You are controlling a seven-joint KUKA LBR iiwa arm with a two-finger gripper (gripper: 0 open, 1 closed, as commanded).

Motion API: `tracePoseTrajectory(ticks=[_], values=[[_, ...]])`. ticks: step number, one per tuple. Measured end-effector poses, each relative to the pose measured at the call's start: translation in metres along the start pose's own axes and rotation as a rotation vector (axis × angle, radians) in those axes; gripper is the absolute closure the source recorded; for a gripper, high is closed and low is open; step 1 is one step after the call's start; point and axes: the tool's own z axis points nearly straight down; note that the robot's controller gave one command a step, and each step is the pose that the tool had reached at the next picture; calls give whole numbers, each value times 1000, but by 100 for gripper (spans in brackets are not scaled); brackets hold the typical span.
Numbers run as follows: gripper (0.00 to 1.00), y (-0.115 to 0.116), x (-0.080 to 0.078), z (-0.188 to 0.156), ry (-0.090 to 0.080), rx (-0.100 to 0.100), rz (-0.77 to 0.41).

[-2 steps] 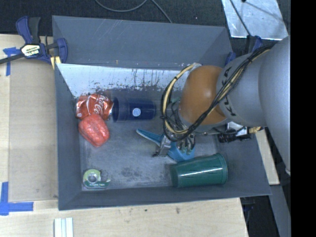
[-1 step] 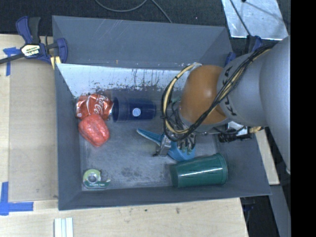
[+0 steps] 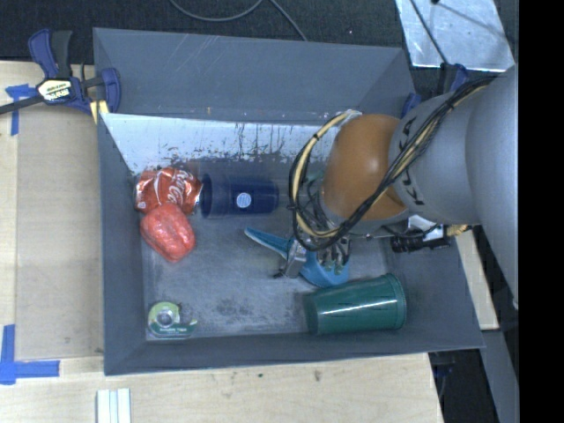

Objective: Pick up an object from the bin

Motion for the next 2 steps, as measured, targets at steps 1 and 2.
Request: tracePoseTrajectory(ticks=[1, 2], values=[[100, -1, 1, -8, 6, 2, 0], [100, -1, 2, -32, 9, 3, -1]])
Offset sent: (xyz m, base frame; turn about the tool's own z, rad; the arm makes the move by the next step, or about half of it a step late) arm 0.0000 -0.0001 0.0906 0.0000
